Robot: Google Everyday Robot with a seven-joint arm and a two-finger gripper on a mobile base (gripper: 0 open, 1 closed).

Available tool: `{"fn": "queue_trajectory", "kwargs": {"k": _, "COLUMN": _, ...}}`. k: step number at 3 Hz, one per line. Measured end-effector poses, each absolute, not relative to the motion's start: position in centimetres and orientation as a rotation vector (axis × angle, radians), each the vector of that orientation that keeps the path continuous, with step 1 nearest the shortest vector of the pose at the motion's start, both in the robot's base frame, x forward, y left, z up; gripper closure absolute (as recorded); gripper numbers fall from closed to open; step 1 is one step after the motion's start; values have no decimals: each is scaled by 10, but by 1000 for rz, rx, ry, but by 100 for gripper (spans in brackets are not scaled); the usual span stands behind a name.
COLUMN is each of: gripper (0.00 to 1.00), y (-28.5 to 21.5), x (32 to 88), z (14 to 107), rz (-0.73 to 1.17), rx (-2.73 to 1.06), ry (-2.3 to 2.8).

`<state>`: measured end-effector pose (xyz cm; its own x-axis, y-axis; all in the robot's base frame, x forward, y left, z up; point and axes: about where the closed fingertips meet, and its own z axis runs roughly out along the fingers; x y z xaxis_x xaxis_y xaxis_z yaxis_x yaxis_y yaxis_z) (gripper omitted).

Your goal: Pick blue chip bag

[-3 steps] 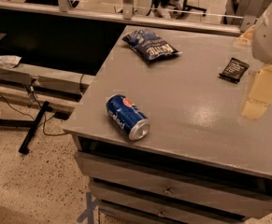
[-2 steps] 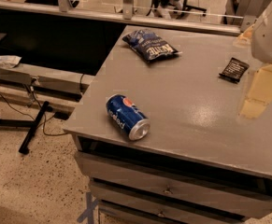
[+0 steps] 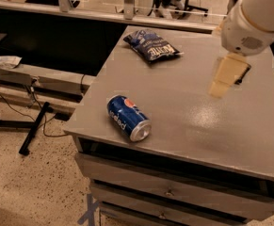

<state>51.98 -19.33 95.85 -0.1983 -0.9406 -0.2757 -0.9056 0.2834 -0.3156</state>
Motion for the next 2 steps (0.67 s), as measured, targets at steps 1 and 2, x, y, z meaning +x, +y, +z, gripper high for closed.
{"fn": "queue_trajectory", "kwargs": {"k": 1, "gripper": 0, "y": -187, "x": 601, "z": 942, "rz": -47, "rx": -1524, "ry": 2103}}
{"fn": "queue_trajectory", "kwargs": {"k": 2, "gripper": 0, "y": -187, "x": 601, "z": 942, "rz": -47, "rx": -1524, "ry": 2103}}
